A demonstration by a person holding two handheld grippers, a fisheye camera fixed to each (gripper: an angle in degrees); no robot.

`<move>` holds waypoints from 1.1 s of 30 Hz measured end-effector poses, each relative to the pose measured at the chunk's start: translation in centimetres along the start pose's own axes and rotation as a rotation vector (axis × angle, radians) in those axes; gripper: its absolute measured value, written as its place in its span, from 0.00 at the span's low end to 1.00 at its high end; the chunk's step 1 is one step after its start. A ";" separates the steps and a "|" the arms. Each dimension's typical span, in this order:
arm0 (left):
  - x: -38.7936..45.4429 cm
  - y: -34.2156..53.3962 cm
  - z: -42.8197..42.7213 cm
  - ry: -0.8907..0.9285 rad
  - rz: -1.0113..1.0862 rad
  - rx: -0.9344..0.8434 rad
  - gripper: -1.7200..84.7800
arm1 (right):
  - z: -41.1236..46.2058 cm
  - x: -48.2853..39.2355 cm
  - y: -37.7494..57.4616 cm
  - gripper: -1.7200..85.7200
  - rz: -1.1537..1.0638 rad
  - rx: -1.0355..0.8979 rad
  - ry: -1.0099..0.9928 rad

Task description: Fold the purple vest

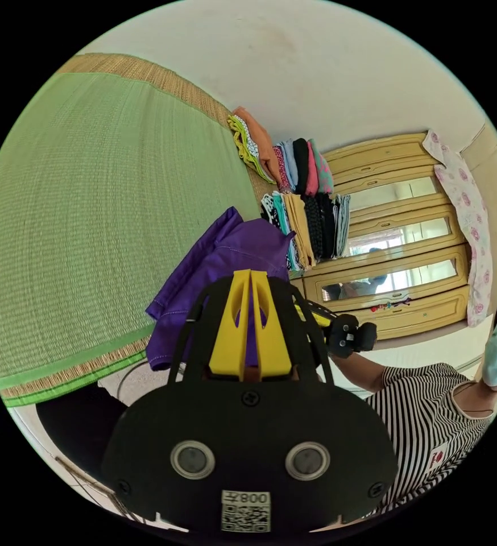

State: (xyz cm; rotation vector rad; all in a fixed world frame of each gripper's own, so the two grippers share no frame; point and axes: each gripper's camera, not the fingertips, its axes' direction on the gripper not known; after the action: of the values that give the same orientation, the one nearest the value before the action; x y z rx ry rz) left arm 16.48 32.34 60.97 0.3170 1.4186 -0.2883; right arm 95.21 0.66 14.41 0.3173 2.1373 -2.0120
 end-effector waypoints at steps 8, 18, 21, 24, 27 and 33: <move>-3.0 4.5 -1.9 -0.030 -0.115 0.041 0.02 | 4.2 -4.5 -2.1 0.05 -0.178 -0.115 0.181; -4.6 6.6 -1.3 -0.051 -0.096 0.065 0.05 | -8.6 4.9 3.8 0.02 0.266 0.211 0.077; -4.0 6.5 0.4 -0.087 -0.015 0.019 0.09 | -12.6 8.5 6.9 0.02 0.385 0.346 0.007; -2.9 6.5 2.7 -0.121 0.088 -0.045 0.11 | -14.5 10.7 9.8 0.02 0.470 0.414 -0.023; -1.7 6.4 5.3 -0.142 0.191 -0.131 0.13 | -15.2 11.8 12.4 0.02 0.535 0.459 -0.065; -0.2 5.5 9.8 -0.259 0.312 -0.236 0.13 | -15.8 12.4 17.0 0.02 0.601 0.512 -0.105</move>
State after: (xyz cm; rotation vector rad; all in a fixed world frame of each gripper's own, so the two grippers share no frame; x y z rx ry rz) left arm 27.48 33.69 62.59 0.2903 1.1149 0.0923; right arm 88.27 17.67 -4.41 0.7937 1.2208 -2.0823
